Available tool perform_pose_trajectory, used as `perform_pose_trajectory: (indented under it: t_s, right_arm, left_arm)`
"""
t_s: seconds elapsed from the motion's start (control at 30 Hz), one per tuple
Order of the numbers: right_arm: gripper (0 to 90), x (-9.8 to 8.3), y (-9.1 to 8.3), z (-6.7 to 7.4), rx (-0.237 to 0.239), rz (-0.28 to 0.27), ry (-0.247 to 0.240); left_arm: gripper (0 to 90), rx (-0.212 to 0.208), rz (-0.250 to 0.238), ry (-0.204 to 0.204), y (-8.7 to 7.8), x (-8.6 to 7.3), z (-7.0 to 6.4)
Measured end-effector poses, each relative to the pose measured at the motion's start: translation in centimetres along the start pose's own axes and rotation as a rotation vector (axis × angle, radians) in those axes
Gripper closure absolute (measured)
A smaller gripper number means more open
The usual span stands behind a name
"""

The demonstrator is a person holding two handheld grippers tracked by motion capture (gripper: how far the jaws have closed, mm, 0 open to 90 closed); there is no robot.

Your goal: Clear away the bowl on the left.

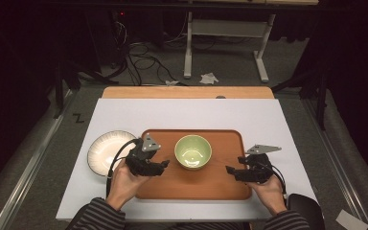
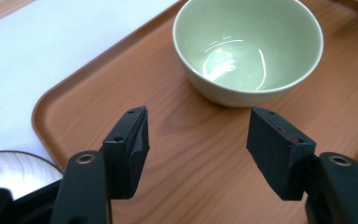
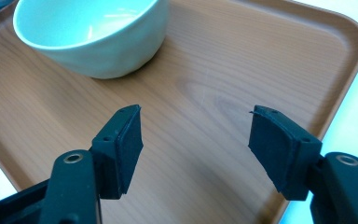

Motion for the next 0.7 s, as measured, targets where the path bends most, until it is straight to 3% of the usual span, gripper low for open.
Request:
perform_pose_trajectory:
  t_s: [0.23, 0.5, 0.7]
  right_arm:
    - [36.3, 0.2, 0.2, 0.0, 0.004, 0.000, -0.006]
    - [36.3, 0.5, 0.4, 0.1, 0.007, 0.000, -0.018]
    - [36.2, 0.6, 0.6, 0.3, 0.010, 0.003, -0.026]
  left_arm:
    - [39.3, 0.012, -0.010, -0.035, -0.5, -0.6, 0.6]
    - [39.3, 0.017, -0.013, -0.106, -1.1, -1.7, 1.5]
    - [38.7, 0.034, 0.001, -0.115, -1.5, -2.6, 1.5]
Point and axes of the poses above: each handheld gripper's, and its own axes: y roughly forward along the jaws, x roughly out of its top, z roughly to its left, the point moved 5 cm from there along y, roughly forward along the jaws, and after that the axes turned 6 degrees about -x, right-handed, at the moved point
